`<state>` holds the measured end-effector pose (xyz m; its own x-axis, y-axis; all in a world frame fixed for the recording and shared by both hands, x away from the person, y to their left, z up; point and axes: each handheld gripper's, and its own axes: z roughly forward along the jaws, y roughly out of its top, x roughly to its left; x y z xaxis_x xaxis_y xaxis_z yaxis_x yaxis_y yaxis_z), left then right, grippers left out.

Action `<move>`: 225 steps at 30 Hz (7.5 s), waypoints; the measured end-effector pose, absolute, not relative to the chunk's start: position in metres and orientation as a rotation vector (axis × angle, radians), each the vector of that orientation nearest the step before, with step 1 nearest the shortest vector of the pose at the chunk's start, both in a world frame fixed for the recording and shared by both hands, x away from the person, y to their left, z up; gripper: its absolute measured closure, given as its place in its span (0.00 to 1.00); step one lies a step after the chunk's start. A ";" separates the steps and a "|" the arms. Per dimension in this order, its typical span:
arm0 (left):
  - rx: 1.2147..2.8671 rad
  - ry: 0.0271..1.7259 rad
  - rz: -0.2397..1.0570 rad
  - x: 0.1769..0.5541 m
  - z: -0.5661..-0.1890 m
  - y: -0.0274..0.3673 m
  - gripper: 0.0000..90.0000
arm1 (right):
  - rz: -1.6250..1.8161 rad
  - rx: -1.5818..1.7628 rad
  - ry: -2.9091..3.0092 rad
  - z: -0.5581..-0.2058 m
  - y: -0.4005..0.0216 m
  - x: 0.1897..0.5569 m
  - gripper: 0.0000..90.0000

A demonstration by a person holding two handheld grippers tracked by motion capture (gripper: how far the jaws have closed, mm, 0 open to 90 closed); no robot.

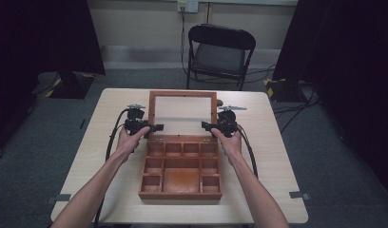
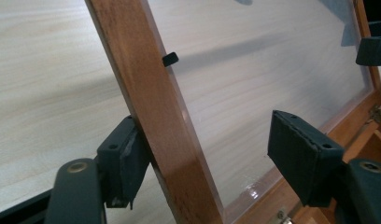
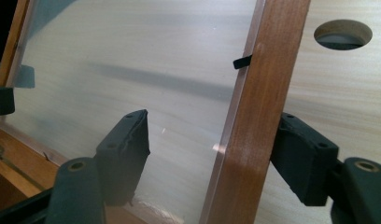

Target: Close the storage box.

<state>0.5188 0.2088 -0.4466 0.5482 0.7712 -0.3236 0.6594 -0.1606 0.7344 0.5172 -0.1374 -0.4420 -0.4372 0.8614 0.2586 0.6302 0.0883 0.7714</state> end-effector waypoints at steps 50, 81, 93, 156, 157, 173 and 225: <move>1.846 0.992 0.247 0.476 -0.414 0.229 0.65 | 1.465 1.340 2.114 -0.404 -0.158 0.476 0.43; 1.815 0.979 0.232 0.456 -0.407 0.229 0.52 | 1.442 1.321 2.121 -0.396 -0.166 0.446 0.56; 1.819 0.995 0.202 0.447 -0.403 0.235 0.46 | 1.438 1.306 2.168 -0.394 -0.170 0.433 0.55; 1.896 0.983 0.191 0.419 -0.410 0.225 0.20 | 1.314 1.367 2.194 -0.387 -0.204 0.417 0.53; 1.905 0.982 0.189 0.419 -0.410 0.224 0.19 | 1.327 1.365 2.192 -0.385 -0.203 0.416 0.53; 1.899 0.961 0.207 0.411 -0.406 0.223 0.19 | 1.507 1.143 2.320 -0.325 -0.157 0.409 0.64; 1.895 0.941 0.222 0.401 -0.407 0.227 0.20 | 1.627 0.905 2.744 -0.330 -0.086 0.406 0.91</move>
